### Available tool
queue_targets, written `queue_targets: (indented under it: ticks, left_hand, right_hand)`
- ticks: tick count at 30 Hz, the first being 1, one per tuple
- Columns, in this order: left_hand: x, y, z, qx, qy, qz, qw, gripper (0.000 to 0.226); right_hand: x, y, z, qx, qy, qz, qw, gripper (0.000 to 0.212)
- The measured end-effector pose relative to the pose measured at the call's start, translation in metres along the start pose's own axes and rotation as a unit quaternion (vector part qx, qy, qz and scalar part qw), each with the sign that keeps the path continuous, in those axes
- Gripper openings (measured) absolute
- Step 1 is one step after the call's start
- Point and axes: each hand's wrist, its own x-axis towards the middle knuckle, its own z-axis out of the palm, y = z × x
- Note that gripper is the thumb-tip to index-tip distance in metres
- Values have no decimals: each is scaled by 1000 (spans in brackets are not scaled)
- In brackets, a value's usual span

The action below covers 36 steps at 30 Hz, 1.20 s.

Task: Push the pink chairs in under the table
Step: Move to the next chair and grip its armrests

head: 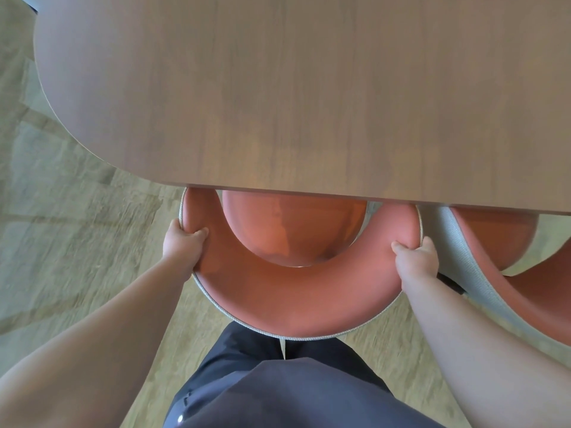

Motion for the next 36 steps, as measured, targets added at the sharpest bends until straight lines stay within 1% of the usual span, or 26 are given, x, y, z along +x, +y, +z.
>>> queue_targets:
  ticks: [5,10,13,17,18,21,22,25,26,27,29,30,32,34,36]
  left_hand:
    - [2,4,4,12,7,0,1000,28]
    - [-1,8,5,24,17,-2,1000,32]
    - [1,9,5,37,17,-6,999,38]
    - [-5,17,5,54,3,-32,998,55]
    - [-8,20,5,55,5,-38,998,56]
    - [-24,32,6,27,15,-44,999,47]
    - [-33,34,5,11,17,-39,999,49]
    - [-71,35,-6,-37,13,-25,999,69]
    - [-84,32,-12,-68,12,-23,997,70]
    - [-96,28,-18,-104,10,-23,994,66]
    - [-120,21,-32,-174,9,-27,984,49]
    - [-133,17,-39,-210,8,-27,977,38]
    - [-159,10,-53,-261,10,-10,965,23]
    - [-185,1,-68,-283,14,19,959,23]
    - [-203,-6,-78,-281,11,43,959,28]
  right_hand:
    - [5,-2,0,-19,1,-4,1000,81]
    - [4,-6,0,-45,-1,-9,999,69]
    - [4,-8,0,-56,-3,-10,998,66]
    - [-3,-11,-3,-52,-16,-6,998,77]
    - [-5,-11,-4,-44,-18,-8,999,77]
    - [-18,-14,-10,-19,-17,-18,1000,63]
    - [-25,-15,-13,-22,-16,-25,999,61]
    - [-53,-16,-24,-50,-27,-77,995,68]
    - [-63,-15,-28,-59,-31,-102,993,67]
    - [-72,-13,-31,-67,-37,-127,989,66]
    - [-89,-9,-36,-93,-54,-174,979,59]
    - [-96,-8,-38,-102,-70,-193,973,52]
    - [-112,-8,-36,-76,-124,-224,964,37]
    - [-135,-11,-30,-45,-174,-256,950,31]
    - [-151,-18,-25,-13,-195,-266,944,34]
